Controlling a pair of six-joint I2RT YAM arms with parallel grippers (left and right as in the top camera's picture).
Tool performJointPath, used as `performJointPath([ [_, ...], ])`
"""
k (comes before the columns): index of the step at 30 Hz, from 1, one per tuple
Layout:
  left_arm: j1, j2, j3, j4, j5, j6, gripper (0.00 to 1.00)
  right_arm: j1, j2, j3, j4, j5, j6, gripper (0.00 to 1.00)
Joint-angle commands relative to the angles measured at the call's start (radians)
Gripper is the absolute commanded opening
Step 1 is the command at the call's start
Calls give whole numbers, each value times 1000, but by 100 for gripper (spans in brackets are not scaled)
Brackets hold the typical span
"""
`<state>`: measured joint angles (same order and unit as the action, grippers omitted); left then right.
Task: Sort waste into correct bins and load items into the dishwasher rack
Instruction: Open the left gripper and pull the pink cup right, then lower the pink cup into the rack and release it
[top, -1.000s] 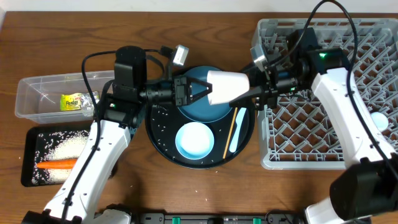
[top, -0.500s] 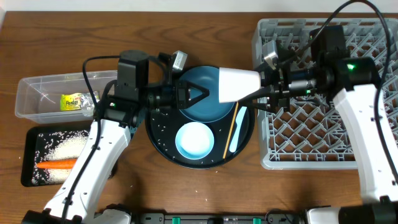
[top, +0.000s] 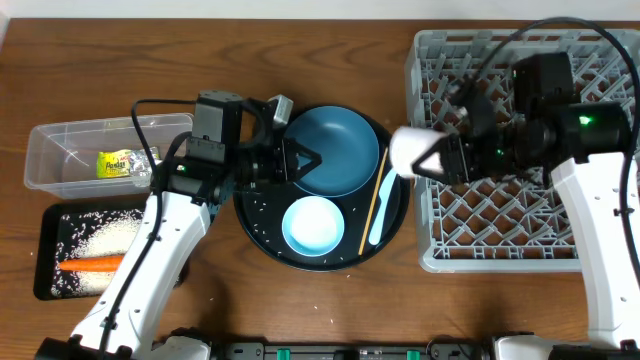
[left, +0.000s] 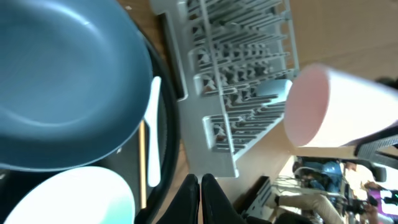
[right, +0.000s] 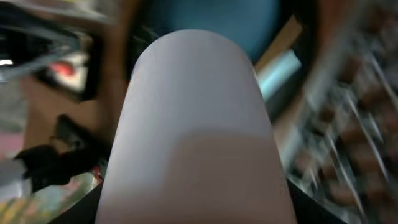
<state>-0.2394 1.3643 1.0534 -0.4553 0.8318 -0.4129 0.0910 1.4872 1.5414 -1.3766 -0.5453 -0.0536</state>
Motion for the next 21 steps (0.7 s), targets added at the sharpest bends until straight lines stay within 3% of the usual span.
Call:
performJointPath([
  [1,3,2,-4,-16,-77,21,6,-36,-16,17,-45,175,133,1],
  [4,3,1,-4,-20,-115,20,7,-64,-16,17,-100,237,163,1],
  [7,3,1,-4,-24,-119,20,34,-88,-14,17,-162,294,166,1],
  [9,3,2,-4,-30,-119,20,64,-98,-8,17,-214,334,173,1],
  [15,3,2,-4,-34,-119,20,98,-99,27,16,-322,409,173,1],
  [21,3,2,-4,-34,-119,20,98,-84,51,14,-322,407,183,1],
])
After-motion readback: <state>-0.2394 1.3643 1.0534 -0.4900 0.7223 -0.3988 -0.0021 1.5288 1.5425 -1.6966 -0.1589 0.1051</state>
